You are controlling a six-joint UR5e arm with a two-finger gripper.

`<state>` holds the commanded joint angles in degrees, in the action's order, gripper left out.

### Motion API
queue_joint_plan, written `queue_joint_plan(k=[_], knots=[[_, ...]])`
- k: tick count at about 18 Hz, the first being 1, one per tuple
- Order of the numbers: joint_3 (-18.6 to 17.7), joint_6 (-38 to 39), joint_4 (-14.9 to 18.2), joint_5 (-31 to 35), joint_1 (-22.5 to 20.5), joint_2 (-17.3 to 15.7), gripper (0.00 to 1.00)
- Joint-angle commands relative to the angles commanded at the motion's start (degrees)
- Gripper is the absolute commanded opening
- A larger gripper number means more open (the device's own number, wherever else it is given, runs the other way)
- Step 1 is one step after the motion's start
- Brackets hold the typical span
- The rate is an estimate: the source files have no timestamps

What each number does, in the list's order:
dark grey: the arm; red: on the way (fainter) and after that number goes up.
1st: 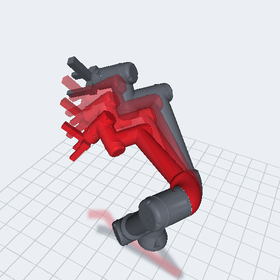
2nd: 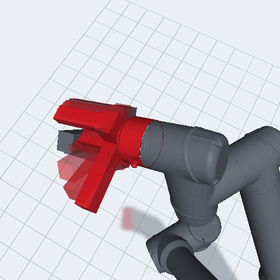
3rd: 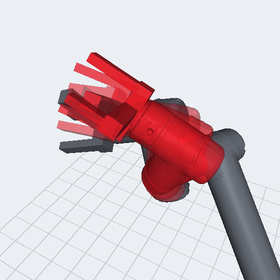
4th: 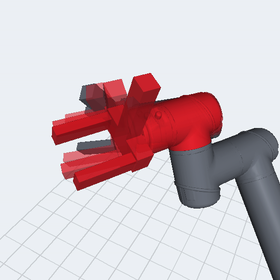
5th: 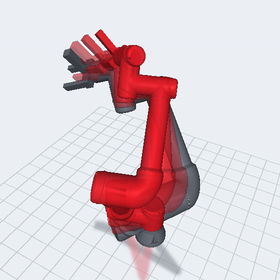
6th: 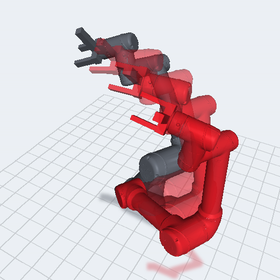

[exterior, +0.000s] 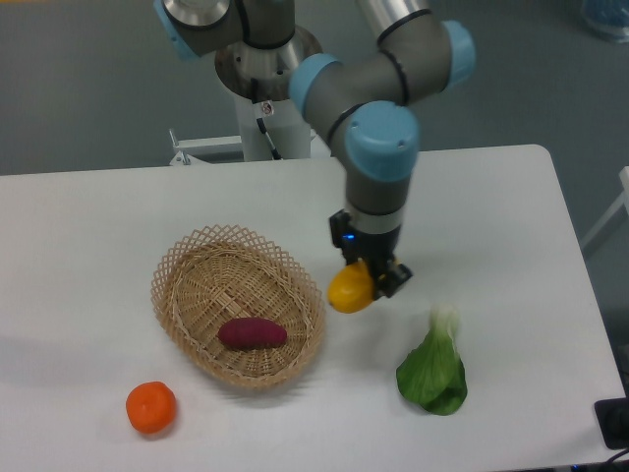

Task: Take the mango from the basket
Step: 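Lift the mango out of the basket and carry it above the bok choy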

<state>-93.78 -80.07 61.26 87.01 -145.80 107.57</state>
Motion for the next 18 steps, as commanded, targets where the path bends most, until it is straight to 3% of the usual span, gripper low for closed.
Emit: queue_joint_plan(k=[5,18], knots=[[0.44,-1.40,0.00,0.18,-2.64,1.32,0.53],[0.97,-2.46,-0.26,0.70,-3.35,2.11,0.53]])
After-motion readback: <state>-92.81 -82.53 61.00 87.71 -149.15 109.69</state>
